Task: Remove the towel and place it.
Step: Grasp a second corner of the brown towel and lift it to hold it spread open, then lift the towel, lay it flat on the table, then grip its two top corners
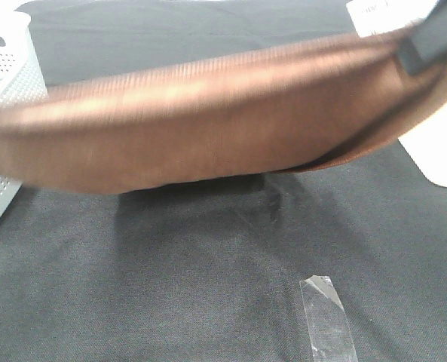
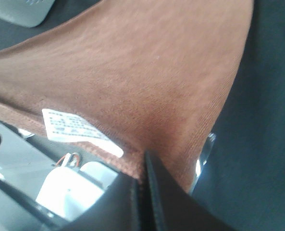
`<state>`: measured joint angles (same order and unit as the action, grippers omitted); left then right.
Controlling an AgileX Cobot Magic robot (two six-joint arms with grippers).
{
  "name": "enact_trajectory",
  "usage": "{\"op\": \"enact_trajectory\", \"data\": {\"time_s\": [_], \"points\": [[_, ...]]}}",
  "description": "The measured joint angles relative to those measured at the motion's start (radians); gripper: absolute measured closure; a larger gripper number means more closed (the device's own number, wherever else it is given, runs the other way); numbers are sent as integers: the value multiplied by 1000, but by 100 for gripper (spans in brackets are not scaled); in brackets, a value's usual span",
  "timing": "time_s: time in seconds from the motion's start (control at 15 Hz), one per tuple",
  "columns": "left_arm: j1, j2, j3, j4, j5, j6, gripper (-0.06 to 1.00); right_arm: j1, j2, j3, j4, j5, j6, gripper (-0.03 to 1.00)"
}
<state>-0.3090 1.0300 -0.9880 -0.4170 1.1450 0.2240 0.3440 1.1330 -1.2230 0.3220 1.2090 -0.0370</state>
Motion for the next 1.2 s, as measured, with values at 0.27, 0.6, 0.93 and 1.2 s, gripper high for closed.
{"op": "enact_trajectory", "data": {"time_s": [0.27,0.6,0.93,1.2], "points": [[1,-88,137,-88,0,0,94,0,-104,155,22,0,37,97],[1,-96,248,-145,1,0,94,-1,-149,330,36,-4,74,97],[1,22,248,-132,3,0,94,-1,-54,343,19,-24,75,97],[1,112,248,-135,3,-11,94,-1,13,343,3,-19,67,97]]}}
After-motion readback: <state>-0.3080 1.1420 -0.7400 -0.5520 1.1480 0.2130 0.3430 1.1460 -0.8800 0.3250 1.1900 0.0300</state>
